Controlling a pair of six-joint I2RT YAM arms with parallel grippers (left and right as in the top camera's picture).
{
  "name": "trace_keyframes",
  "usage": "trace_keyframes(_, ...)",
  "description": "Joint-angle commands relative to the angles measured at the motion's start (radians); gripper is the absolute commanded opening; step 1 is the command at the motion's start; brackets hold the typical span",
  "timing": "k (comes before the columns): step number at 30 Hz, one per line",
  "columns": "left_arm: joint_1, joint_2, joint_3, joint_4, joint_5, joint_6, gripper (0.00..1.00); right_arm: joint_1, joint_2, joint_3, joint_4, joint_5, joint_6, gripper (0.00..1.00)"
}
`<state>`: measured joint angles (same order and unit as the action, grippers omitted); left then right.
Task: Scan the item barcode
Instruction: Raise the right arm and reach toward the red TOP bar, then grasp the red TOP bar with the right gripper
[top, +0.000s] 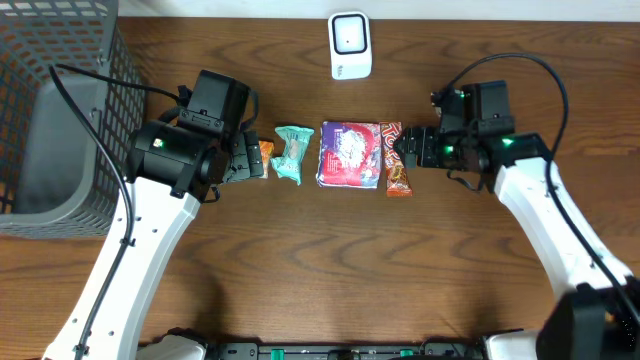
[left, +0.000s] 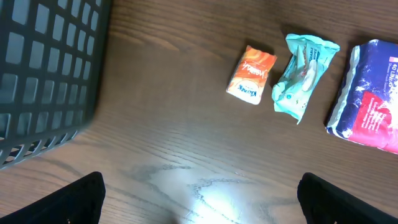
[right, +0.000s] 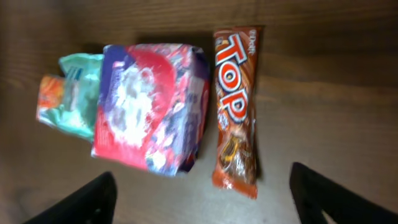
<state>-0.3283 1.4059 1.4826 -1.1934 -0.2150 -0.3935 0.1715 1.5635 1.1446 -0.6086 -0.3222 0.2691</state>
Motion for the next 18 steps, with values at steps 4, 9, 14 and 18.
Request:
trace_keyframes(4,0.005,-0.005,0.008,-0.003,-0.002,-0.009,0.98,0.006,0.115,0.019,0.092,0.006,0.083,0.77)
trace_keyframes(9,0.005,-0.005,0.008,-0.003,-0.002,-0.009,0.98,0.006,0.195,0.019,0.159,0.003,0.116,0.73)
trace_keyframes(14,0.005,-0.005,0.008,-0.003,-0.002,-0.009,0.98,0.006,0.275,0.019,0.198,0.002,0.15,0.7)
trace_keyframes(18,0.005,-0.005,0.008,-0.003,-0.002,-0.009,0.98,0.006,0.329,0.019,0.217,0.003,0.15,0.71)
